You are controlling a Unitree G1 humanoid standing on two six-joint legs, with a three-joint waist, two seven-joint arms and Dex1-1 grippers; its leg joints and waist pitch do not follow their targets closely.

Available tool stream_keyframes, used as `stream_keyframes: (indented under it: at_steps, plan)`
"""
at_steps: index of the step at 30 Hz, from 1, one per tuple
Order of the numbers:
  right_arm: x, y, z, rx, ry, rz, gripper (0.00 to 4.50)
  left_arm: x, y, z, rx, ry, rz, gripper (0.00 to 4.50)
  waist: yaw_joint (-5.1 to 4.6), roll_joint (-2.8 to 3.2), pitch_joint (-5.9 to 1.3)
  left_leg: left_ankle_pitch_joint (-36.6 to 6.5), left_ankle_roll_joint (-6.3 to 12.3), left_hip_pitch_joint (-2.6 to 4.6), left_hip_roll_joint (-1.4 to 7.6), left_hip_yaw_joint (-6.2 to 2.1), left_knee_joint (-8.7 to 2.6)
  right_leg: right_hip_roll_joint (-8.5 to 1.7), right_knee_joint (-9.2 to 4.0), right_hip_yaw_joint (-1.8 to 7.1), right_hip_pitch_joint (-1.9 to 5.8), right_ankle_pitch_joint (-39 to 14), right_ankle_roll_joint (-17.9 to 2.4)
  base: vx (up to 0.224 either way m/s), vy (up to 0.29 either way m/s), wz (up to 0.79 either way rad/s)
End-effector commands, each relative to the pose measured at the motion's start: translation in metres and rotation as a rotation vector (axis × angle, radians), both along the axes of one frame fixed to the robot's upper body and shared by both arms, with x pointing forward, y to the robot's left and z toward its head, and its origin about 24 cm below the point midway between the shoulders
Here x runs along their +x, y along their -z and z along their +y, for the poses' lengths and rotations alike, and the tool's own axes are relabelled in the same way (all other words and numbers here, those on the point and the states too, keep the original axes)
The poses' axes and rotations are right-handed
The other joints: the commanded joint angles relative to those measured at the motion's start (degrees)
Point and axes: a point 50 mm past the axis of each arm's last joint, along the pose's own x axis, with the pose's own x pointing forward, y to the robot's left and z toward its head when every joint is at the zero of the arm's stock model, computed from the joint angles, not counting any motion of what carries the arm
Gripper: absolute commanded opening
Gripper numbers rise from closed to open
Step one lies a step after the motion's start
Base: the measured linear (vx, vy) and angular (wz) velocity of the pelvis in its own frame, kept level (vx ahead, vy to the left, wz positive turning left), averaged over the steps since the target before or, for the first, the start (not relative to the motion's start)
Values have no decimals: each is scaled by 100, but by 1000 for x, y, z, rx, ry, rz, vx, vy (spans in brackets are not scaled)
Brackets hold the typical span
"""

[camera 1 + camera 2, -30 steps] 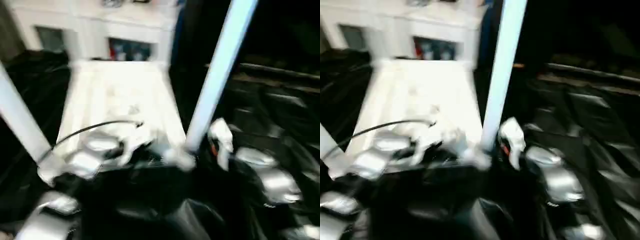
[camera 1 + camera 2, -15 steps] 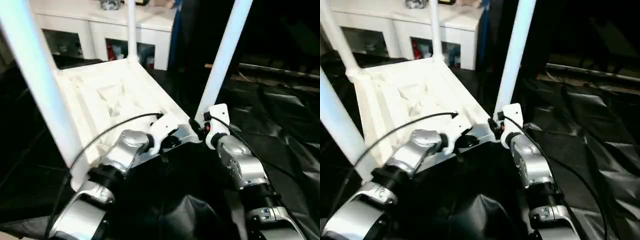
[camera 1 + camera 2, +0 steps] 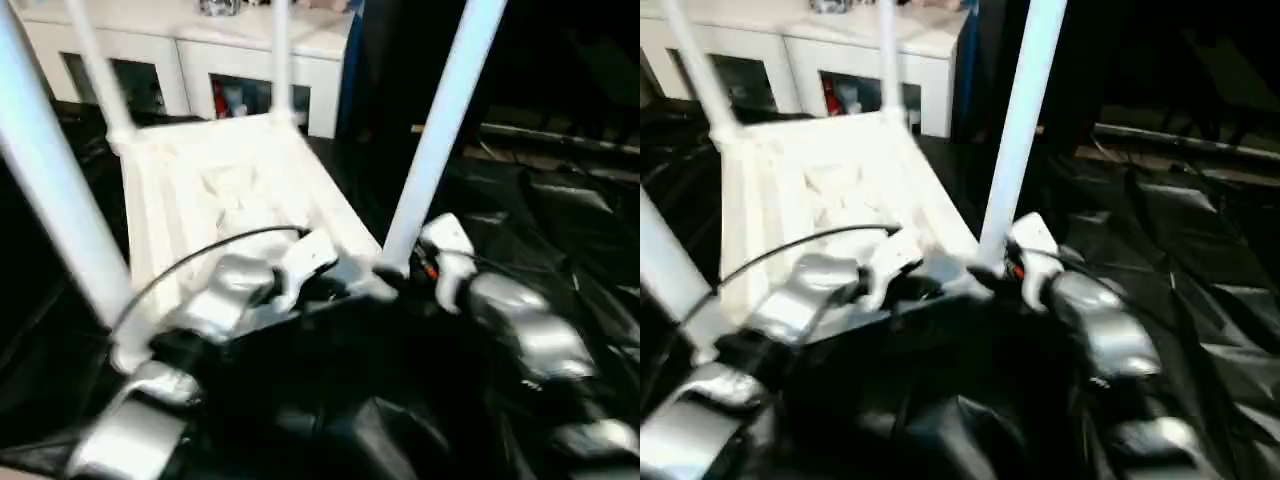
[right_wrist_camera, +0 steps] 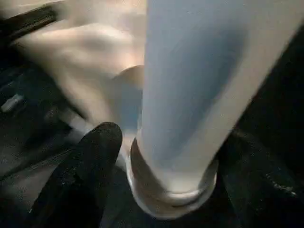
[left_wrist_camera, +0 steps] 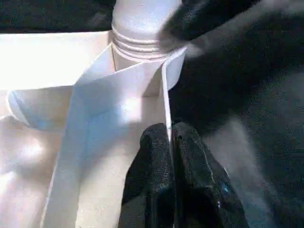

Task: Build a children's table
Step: Rotate leg to tighten

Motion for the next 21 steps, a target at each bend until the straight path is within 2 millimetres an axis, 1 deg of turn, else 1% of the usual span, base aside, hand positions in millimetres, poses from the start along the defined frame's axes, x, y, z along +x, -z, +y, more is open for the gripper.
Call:
stream_keyframes:
  at_steps: [1, 2, 3, 4, 5, 6, 9, 10, 11, 12, 13, 14, 15, 16, 20, 21]
  plan:
    - [-10, -3, 12, 28, -155, 30, 326, -9, -10, -16, -73, 156, -4, 0, 16, -3, -312, -1074, 361, 34, 394, -149, -387, -581, -466, 342, 213, -1156, -1126, 0, 0, 0]
    - [-11, -3, 12, 27, -165, 33, 326, -9, -10, -15, -73, 161, -2, 0, 27, -1, -317, -1065, 363, 53, 398, -143, -380, -579, -463, 341, 201, -1112, -1166, 0, 0, 0]
    - [-18, -2, 8, 8, -218, 53, 326, -11, -10, -9, -63, 180, 4, 0, 38, -10, -324, -932, 379, 31, 410, -143, -376, -577, -423, 339, 226, -918, -1232, 0, 0, 0]
    - [-19, -2, 8, 6, -221, 55, 326, -11, -10, -8, -62, 180, 5, 0, 63, -4, -316, -922, 394, 40, 420, -138, -378, -572, -419, 336, 222, -815, -1264, 0, 0, 0]
    - [-21, -1, 7, -2, -236, 61, 326, -11, -10, -6, -58, 182, 9, 0, 60, -4, -314, -920, 405, 38, 416, -137, -378, -568, -411, 331, 222, -799, -1278, 0, 0, 0]
    - [-23, -1, 5, -11, -252, 67, 326, -12, -11, -3, -56, 186, 14, 0, 63, -18, -311, -952, 375, 35, 410, -131, -378, -575, -416, 329, 223, -853, -1293, 0, 0, 0]
    - [-25, -1, 5, -11, -273, 72, 326, -14, -12, 1, -57, 196, 20, 0, 81, -23, -299, -1043, 311, 33, 404, -131, -378, -598, -442, 338, 223, -1116, -1252, 0, 0, 0]
    - [-26, -1, 5, -12, -282, 74, 326, -14, -12, 1, -58, 199, 22, 0, 82, -45, -298, -1072, 291, 32, 405, -137, -384, -601, -449, 337, 228, -1245, -1206, 0, 0, 0]
    - [-26, -1, 5, -14, -290, 76, 302, -14, -13, 2, -59, 201, 24, 0, 83, -42, -296, -1067, 285, 34, 405, -137, -384, -599, -454, 337, 222, -1311, -1170, 0, 0, 0]
    - [-26, -1, 6, -15, -297, 77, 302, -15, -13, 2, -59, 203, 25, 0, 86, -37, -296, -1065, 281, 35, 406, -138, -384, -598, -456, 338, 220, -1324, -1161, 0, 0, 0]
    - [-27, -2, 6, -15, -303, 78, 295, -15, -13, 2, -60, 205, 27, 0, 80, -51, -295, -1051, 280, 37, 404, -136, -385, -591, -459, 337, 215, -1337, -1142, 0, 0, 0]
    - [-27, -2, 6, -14, -309, 79, 295, -16, -13, 2, -61, 206, 28, 0, 86, -46, -300, -1030, 280, 42, 405, -136, -382, -592, -453, 337, 214, -1316, -1144, 0, 0, 0]
    - [-27, -3, 6, -13, -318, 81, 290, -16, -12, 3, -62, 207, 30, 0, 86, -49, -300, -981, 286, 33, 406, -138, -381, -589, -440, 338, 218, -1245, -1153, 0, 0, 0]
    - [-27, -3, 6, -13, -322, 83, 265, -16, -12, 3, -63, 208, 31, 0, 88, -49, -303, -961, 303, 31, 399, -132, -374, -587, -441, 337, 221, -1207, -1157, 0, 0, 0]
    - [-29, -4, 3, -18, -332, 86, 236, -17, -12, 4, -62, 210, 36, 0, 101, -47, -307, -921, 321, 40, 398, -128, -366, -585, -435, 337, 220, -1158, -1164, 0, 0, 0]
    - [-29, -4, 2, -19, -333, 87, 236, -17, -12, 5, -62, 210, 36, 0, 104, -41, -305, -929, 318, 42, 402, -129, -368, -582, -435, 336, 218, -1149, -1171, 0, 0, 0]
